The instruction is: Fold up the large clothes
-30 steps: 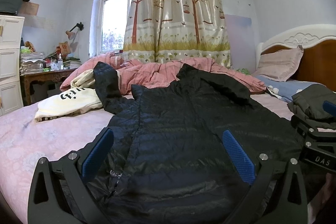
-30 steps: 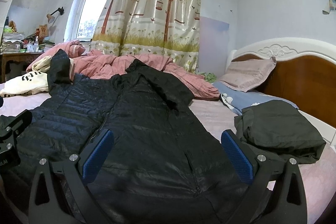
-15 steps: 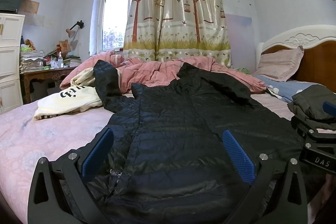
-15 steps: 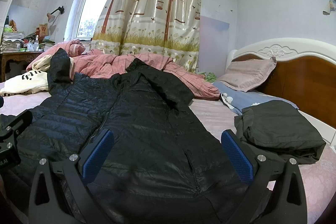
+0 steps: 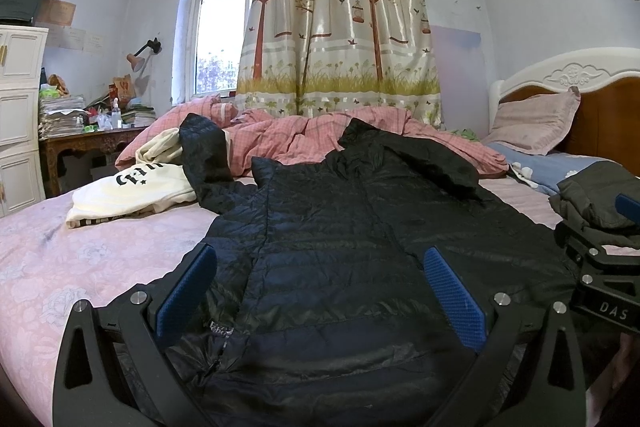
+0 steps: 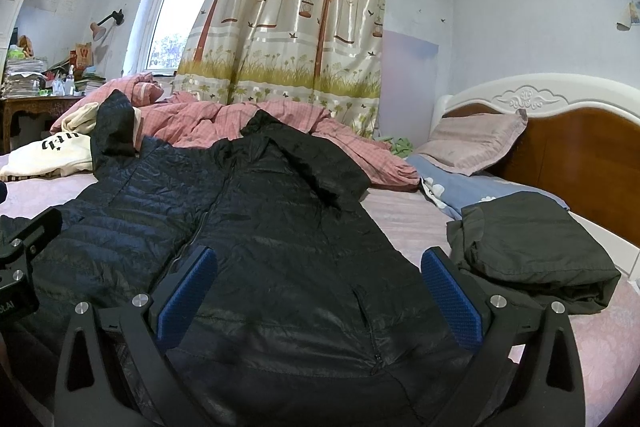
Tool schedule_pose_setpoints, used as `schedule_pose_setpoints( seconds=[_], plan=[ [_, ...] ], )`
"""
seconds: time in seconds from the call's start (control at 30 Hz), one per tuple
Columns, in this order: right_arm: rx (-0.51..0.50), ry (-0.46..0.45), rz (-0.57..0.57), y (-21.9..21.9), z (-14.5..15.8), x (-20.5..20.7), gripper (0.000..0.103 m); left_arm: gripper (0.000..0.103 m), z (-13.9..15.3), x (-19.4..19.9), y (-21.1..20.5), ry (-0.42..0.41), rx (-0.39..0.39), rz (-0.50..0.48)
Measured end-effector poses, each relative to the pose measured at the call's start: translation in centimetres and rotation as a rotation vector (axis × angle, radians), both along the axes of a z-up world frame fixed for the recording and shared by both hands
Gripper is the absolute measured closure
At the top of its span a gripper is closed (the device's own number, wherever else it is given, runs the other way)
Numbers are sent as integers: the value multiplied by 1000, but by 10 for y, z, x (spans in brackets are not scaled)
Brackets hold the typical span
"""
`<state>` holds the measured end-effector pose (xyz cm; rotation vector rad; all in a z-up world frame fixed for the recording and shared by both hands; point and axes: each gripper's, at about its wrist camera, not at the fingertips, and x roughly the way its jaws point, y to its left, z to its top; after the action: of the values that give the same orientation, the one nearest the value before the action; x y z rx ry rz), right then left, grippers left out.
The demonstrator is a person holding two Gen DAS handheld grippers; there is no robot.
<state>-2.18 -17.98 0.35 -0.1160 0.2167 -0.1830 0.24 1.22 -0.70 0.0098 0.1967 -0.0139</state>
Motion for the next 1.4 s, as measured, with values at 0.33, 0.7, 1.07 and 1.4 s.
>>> schedule_pose_setpoints(
  seconds=[0.33,0.7,1.07,1.4],
  plan=[
    [1,0,0,0,0,0,0,0,1,0,0,0,0,-1],
    [2,-3,1,0,1,0,0,0,1,1,1,2,1,-1],
    [2,0,1,0,1,0,0,0,0,1,2,8,-4,-1],
    [-7,-4,-6,1,-2,0,0,0,-1,0,3,0,8,18]
  ],
)
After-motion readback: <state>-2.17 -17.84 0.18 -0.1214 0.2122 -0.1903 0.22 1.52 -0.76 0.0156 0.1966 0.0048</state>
